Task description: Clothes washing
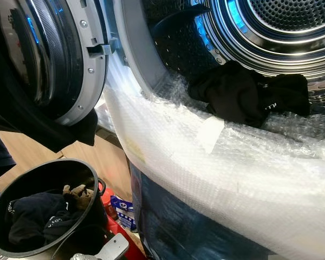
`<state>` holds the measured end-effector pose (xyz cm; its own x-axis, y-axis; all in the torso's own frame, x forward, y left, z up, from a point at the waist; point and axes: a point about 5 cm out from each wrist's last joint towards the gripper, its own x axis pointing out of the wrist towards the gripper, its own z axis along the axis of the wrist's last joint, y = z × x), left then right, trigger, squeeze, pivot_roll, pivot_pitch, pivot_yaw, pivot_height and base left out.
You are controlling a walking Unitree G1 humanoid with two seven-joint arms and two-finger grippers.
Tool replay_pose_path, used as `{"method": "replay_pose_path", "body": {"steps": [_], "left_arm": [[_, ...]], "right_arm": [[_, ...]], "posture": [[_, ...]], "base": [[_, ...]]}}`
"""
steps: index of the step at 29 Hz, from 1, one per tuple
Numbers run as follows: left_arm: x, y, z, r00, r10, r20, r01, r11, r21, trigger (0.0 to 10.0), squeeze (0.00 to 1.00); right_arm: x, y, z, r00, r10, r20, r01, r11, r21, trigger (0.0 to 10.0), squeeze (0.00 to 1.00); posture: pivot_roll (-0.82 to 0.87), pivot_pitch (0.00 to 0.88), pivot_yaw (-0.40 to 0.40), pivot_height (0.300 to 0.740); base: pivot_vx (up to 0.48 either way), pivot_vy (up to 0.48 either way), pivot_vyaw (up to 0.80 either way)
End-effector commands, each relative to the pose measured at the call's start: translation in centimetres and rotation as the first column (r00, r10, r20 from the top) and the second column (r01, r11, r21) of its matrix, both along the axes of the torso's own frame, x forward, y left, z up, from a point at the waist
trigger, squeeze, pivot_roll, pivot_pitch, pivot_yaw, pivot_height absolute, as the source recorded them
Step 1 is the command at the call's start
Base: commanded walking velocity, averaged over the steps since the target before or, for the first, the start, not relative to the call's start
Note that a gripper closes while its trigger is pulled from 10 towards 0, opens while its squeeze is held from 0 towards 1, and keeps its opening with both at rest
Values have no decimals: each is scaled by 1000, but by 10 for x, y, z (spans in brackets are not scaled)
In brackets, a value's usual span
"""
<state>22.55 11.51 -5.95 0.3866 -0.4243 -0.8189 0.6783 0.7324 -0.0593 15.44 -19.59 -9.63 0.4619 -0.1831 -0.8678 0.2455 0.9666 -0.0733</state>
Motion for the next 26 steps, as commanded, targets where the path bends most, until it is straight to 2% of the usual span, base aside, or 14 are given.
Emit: {"method": "replay_pose_path", "body": {"steps": [1, 7, 8, 12, 13, 14, 15, 20, 22, 23, 25, 26], "left_arm": [[-6, 4, -4, 1000, 7, -22, -7, 1000, 5, 10000, 0], [-4, 3, -3, 1000, 16, -2, -16, 1000, -11, 10000, 0], [0, 1, 1, 999, 12, 33, -11, 999, -31, 10000, 0], [4, -4, 5, 998, 0, 59, 5, 997, -83, 10000, 0], [6, -11, 10, 997, -32, 76, 44, 986, -163, 10000, 0], [8, -13, 13, 995, -37, 89, 53, 981, -188, 10000, 0], [15, -19, 21, 988, -57, 141, 89, 968, -235, 10000, 0], [23, -34, 36, 970, -116, 211, 183, 925, -332, 10000, 0], [24, -35, 38, 967, -127, 222, 199, 920, -339, 10000, 0], [25, -38, 44, 955, -151, 256, 240, 902, -360, 10000, 0], [29, -42, 62, 937, -131, 323, 273, 852, -446, 10000, 0], [29, -42, 62, 937, -131, 323, 273, 852, -446, 10000, 0]], "right_arm": [[-1, 2, -1, 1000, 8, -1, -8, 1000, 4, 10000, 0], [0, 2, 0, 1000, 12, 1, -12, 1000, 11, 10000, 0], [0, 3, 0, 1000, 9, 3, -9, 1000, 17, 10000, 0], [2, 5, 0, 1000, 17, 3, -17, 1000, 17, 10000, 0], [3, 6, 0, 1000, 20, 4, -20, 1000, 19, 10000, 0], [3, 7, 0, 1000, 21, 4, -21, 1000, 21, 10000, 0], [3, 8, 0, 1000, 26, 3, -26, 999, 23, 10000, 0], [4, 9, 0, 999, 48, 0, -48, 999, 26, 10000, 0], [3, 9, 0, 999, 48, 0, -48, 999, 25, 10000, 0], [3, 8, 0, 999, 48, -2, -48, 999, 20, 10000, 0], [2, 7, 0, 999, 45, -5, -45, 999, 17, 10000, 0], [2, 7, 0, 999, 45, -5, -45, 999, 17, 10000, 0]], "posture": [[50, 0, 40, 740], [54, 0, 41, 740], [64, 0, 52, 740], [69, 0, 57, 740], [71, 0, 56, 740], [71, 0, 56, 740], [81, 0, 54, 740], [86, 0, 54, 740], [82, 0, 57, 740], [76, 0, 60, 740], [72, 0, 66, 740], [72, 0, 66, 740]], "base": [[0, 0, 0], [0, 0, 0], [0, 0, 0], [0, 0, 0], [0, 0, 0], [0, 0, 0], [0, 0, 0], [0, 0, 0], [0, 0, 0], [0, 0, 0], [0, 0, 0], [0, 0, 0]]}}
